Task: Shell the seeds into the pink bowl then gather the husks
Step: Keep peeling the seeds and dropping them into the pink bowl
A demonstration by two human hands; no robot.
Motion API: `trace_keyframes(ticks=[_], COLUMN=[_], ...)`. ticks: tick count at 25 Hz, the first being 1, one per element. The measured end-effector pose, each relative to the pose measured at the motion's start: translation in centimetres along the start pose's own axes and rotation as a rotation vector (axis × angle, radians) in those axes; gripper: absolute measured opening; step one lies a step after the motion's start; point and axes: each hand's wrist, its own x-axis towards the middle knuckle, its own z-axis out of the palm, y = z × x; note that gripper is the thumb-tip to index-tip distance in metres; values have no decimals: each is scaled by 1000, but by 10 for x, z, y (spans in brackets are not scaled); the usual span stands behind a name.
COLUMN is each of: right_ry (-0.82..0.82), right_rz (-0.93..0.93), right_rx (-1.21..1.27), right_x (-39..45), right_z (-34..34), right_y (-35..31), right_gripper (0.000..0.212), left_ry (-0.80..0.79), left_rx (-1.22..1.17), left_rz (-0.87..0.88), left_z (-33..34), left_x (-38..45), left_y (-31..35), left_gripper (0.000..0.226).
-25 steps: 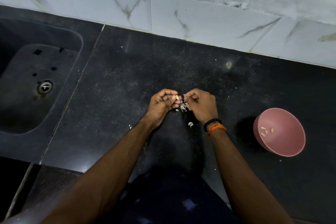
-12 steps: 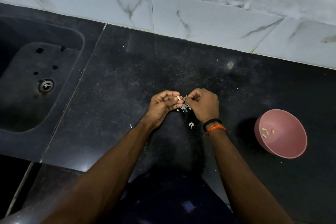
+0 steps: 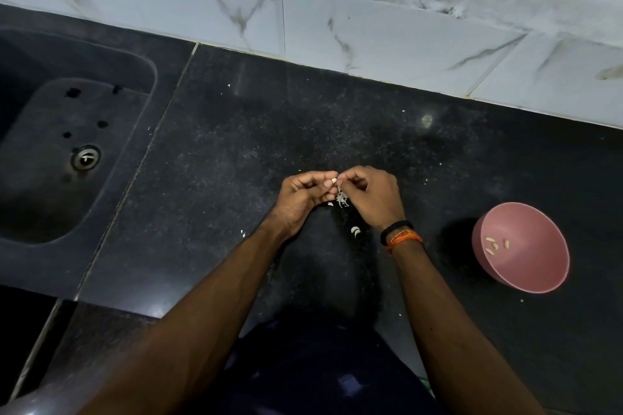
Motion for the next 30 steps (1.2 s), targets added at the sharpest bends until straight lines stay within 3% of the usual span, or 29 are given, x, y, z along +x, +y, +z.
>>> trace_keyframes(ticks=[17,30], right_ry=[-18,-42], right_rz=[-51,40], right_rx=[-48,-117], right_x=[-1,-1], right_z=[3,9], right_y=[6,3], right_gripper=[10,10], left_ry=[-18,7], left_rx=[120,208], left_rz=[41,110], left_z=[-2,2], left_x=[2,2], left_y=[-3,-8], left_gripper=[18,17])
